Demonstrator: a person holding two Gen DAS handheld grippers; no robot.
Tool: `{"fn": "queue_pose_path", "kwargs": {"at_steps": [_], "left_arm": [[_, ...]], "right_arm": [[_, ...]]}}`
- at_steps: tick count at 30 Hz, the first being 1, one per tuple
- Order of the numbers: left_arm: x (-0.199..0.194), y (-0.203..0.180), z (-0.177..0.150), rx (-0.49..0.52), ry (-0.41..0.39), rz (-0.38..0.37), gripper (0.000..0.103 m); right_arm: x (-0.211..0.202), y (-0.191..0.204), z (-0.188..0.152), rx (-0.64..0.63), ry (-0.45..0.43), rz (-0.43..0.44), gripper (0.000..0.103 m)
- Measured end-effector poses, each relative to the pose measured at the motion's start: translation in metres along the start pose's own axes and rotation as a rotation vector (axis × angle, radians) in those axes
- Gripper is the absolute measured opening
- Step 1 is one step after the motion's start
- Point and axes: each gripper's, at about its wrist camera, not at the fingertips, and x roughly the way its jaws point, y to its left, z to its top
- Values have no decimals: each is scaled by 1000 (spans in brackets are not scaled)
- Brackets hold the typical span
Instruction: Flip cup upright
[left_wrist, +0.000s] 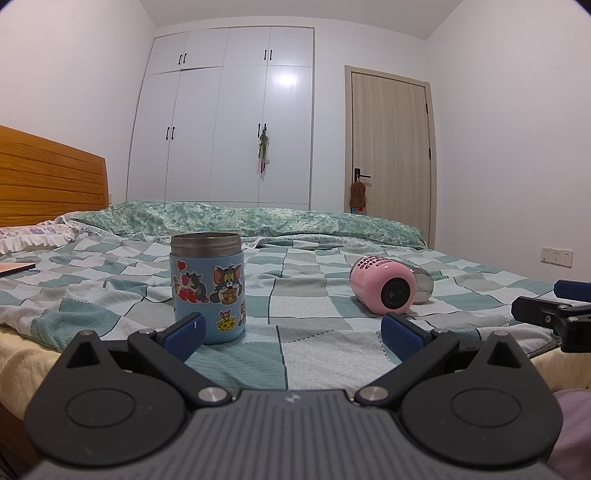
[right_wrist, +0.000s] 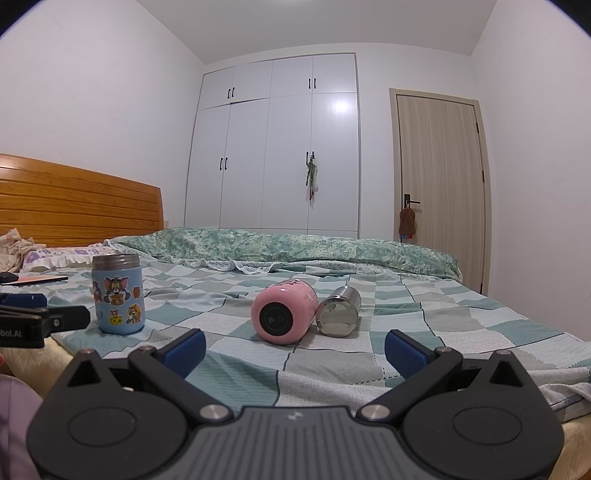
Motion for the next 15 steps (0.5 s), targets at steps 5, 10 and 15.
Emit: {"fn": "queue_pose_path", "kwargs": {"at_steps": [5, 10, 15], "left_arm": [[0, 0, 0, 0, 0, 0, 103], [1, -1, 2, 0, 1, 3, 103], [8, -4, 6, -1, 23, 7, 103]], "right_arm": [[-1, 0, 0, 0, 0, 0, 103], [-1, 0, 0, -1, 1, -1, 103], [3, 2, -1, -5, 9, -3, 103]]}}
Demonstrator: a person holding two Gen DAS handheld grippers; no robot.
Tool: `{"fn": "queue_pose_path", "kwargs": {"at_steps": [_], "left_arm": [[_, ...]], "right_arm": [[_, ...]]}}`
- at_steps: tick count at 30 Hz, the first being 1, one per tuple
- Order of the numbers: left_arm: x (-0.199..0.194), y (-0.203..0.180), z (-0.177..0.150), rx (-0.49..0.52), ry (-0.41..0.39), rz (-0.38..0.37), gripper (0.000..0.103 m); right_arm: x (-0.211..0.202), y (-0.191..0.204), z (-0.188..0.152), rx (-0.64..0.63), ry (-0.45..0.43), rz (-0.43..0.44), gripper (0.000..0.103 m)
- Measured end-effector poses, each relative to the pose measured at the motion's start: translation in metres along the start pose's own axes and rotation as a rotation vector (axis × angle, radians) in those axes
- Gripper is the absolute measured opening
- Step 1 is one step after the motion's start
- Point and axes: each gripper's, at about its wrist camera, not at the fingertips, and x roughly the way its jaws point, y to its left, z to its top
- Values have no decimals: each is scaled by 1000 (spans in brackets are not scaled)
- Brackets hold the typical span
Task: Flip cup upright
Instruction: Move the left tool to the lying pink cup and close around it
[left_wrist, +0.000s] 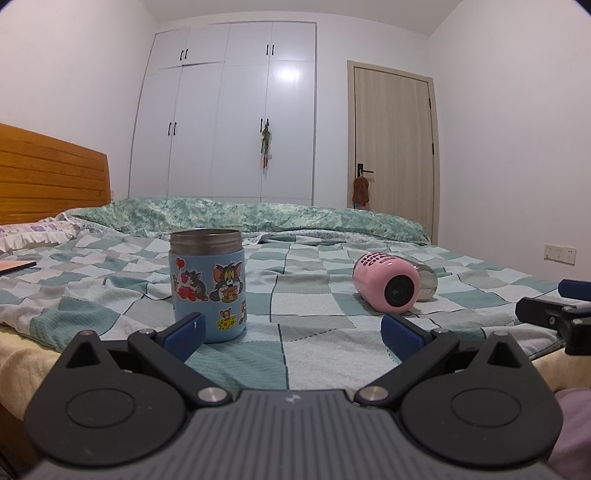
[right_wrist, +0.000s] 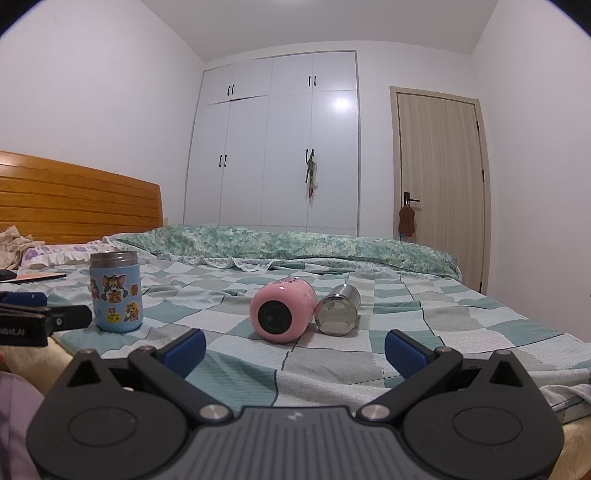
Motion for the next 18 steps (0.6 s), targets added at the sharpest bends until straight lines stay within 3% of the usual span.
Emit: {"fn": "queue_pose_path", "kwargs": {"at_steps": [6, 11, 18], "left_arm": [[13, -12, 8, 27, 39, -36, 103], [30, -34, 39, 67, 59, -67, 103], [82, -65, 82, 103, 163, -125, 103]], "right_arm": [[7, -6, 8, 5, 19, 20, 103], [11, -19, 17, -10, 29, 21, 103], [43, -57, 42, -5, 62, 9, 103]]}}
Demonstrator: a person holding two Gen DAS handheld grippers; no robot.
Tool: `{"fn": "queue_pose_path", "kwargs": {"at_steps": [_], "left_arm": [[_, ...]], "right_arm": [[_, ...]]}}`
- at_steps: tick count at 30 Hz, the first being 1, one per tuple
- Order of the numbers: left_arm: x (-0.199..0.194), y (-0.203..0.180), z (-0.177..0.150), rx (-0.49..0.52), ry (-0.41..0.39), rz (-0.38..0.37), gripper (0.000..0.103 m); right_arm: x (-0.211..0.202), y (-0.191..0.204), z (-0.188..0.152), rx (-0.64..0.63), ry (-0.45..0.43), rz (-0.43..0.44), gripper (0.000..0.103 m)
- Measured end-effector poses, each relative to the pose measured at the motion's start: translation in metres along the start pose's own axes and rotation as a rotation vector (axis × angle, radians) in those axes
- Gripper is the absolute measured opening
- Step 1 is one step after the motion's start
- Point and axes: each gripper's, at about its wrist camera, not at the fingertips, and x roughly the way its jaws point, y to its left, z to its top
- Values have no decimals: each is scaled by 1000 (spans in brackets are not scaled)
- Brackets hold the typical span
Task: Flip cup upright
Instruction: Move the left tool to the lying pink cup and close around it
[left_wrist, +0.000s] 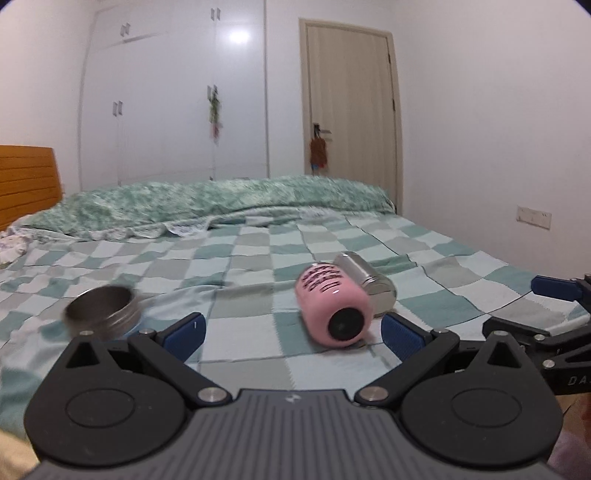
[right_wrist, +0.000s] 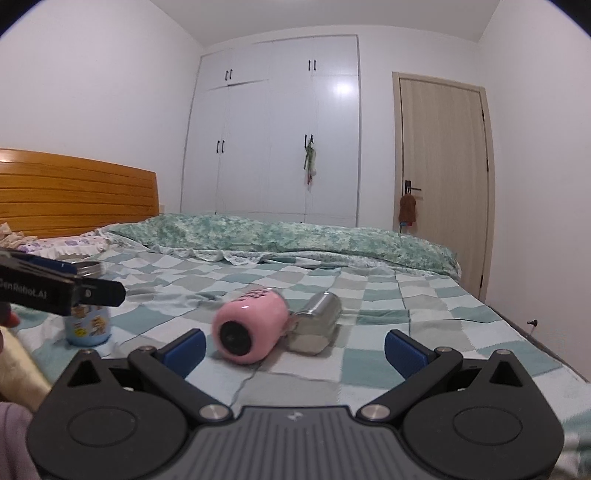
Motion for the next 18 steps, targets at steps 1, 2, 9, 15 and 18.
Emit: {"fn": "queue_pose_path", "kwargs": {"at_steps": [1, 2, 9, 15, 18], "left_arm": [[8, -3, 6, 4, 20, -11, 103], [17, -7, 13, 11, 41, -20, 103], [101, -26, 54, 38, 240, -19, 103], [183, -22, 69, -26, 468, -7, 103], [213, -17, 64, -79, 567, 6, 103]], "right_arm": [[7, -7, 3, 2, 11, -1, 103], [13, -13, 6, 2, 20, -1, 103], [64, -52, 17, 3, 101, 19, 103], [115, -80, 31, -8, 200, 71, 103], [139, -90, 38, -34, 248, 80, 103]]}}
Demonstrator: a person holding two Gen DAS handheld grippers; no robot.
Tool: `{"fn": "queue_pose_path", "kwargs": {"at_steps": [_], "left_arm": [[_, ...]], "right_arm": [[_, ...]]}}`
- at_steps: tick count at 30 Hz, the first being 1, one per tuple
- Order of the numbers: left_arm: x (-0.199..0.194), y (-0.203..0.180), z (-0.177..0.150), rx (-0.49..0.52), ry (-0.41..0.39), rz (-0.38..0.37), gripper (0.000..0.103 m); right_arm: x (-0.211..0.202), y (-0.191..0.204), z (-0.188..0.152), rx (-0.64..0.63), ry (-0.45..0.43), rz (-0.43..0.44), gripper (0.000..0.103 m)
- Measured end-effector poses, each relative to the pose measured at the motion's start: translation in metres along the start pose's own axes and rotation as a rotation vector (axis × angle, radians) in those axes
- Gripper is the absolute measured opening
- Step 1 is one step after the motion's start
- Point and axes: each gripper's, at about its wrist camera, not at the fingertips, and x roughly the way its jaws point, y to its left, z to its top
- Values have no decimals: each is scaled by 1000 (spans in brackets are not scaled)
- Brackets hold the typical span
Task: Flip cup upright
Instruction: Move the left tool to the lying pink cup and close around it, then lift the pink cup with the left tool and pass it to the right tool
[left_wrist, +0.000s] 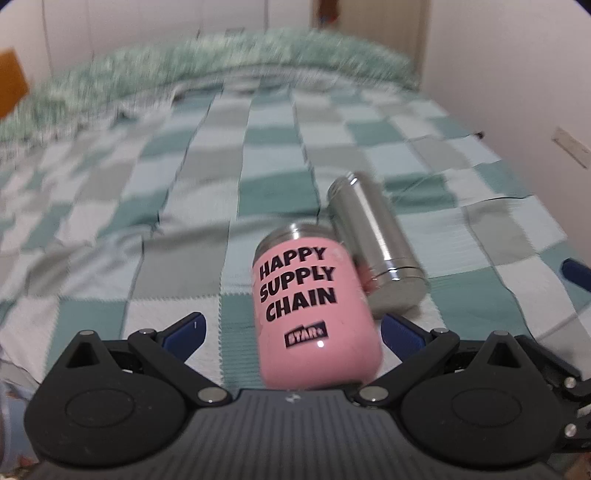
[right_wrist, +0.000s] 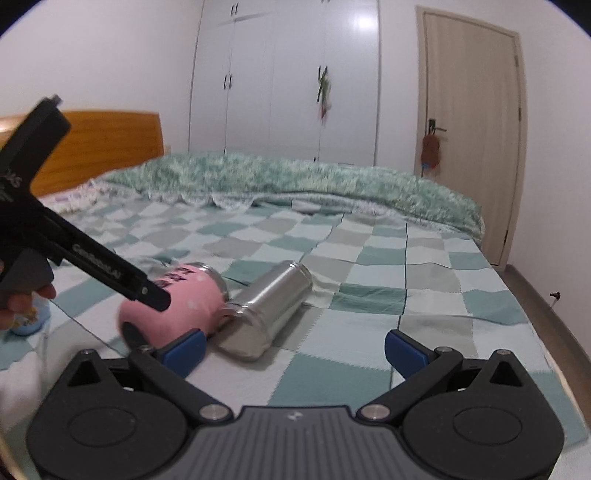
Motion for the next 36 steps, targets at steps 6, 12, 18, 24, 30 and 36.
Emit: {"fn": "queue_pose_path", "kwargs": {"at_steps": [6, 12, 18, 24, 30, 36], "left_arm": [[35, 0, 9, -37, 96, -35, 103], [49, 4, 10, -91, 152, -96, 87], [41, 5, 8, -114, 121, -94, 86], [20, 8, 3, -120, 108, -140, 86], [-25, 7, -9, -104, 39, -172, 86], [-61, 5, -41, -93, 61, -203, 86]], "right_arm": [[41, -21, 15, 0, 88, 48, 103], [63, -24, 16, -9, 114, 65, 103], [59, -22, 15, -6, 120, 60, 103], [38, -15, 20, 11, 107, 52, 103], [5, -1, 26, 18, 90, 42, 103], [-33, 17, 27, 7, 79, 28, 103]]}}
